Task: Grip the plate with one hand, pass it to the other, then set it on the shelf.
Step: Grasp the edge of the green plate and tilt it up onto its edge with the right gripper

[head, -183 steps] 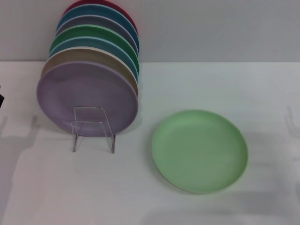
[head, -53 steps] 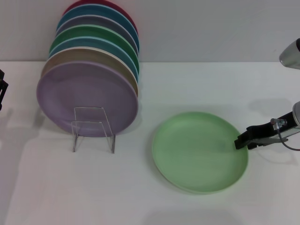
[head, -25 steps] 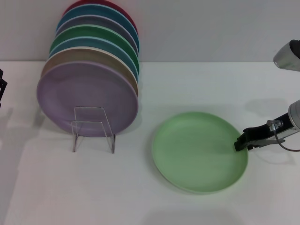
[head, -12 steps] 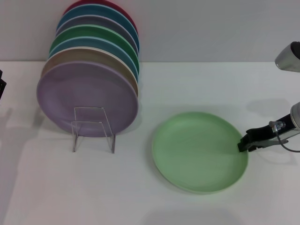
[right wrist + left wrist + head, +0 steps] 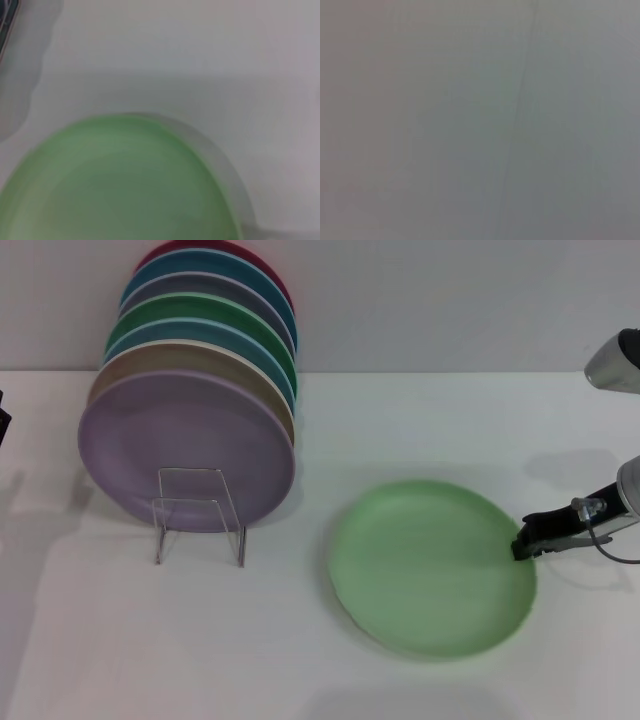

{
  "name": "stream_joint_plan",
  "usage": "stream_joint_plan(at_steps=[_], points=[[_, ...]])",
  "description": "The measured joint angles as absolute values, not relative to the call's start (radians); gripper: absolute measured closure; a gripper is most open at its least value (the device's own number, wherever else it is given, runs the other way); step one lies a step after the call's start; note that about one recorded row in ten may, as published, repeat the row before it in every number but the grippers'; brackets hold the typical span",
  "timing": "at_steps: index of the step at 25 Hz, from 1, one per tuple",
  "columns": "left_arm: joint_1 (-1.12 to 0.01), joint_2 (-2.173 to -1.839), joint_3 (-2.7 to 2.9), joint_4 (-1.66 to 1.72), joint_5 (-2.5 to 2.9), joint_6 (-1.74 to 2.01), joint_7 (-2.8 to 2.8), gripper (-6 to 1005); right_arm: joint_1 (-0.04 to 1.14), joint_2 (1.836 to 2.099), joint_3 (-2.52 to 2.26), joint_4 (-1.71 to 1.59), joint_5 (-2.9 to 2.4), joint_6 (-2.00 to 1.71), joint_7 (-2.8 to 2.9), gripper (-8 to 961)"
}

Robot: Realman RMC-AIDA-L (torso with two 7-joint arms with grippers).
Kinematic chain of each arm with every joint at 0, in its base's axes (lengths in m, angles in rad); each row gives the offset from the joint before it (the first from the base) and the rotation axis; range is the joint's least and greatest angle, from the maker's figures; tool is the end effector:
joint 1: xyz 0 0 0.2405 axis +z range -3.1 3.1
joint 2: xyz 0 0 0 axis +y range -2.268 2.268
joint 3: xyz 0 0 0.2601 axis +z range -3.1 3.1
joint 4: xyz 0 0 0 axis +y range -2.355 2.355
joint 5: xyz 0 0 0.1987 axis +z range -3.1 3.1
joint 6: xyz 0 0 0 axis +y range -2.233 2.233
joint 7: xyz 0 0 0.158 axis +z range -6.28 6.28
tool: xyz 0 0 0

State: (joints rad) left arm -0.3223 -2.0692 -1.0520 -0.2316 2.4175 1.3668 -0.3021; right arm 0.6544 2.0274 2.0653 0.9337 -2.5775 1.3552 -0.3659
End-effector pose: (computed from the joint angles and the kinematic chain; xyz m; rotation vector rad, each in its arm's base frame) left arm -0.3230 0.3132 0.0275 -1.3860 -0.5522 -0.9589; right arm 0.2687 0.3768 0.0000 -2.1449 1.6439 -0.2082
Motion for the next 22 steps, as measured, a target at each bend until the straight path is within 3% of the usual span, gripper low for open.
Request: stream_joint_plan(at_steps=[9,15,22], points=[[-0.319,-2.069,-1.058,-0.232,2.417,1.367,-0.302,191,0.641,2.039,2.066,0.987,-2.576,1.342,-0.378,934],[-0.318,-2.069,-1.058,-0.229,2.418,1.378,-0.302,191,0.580,2.064,2.066,1.152,-2.576,1.341,-0.381,934],[-0.315,-2.069,-1.058,-0.230,2.418,1.387,-0.302,192,0.514,2.074,2.066,1.285,-2.583,1.325,-0.382,935]])
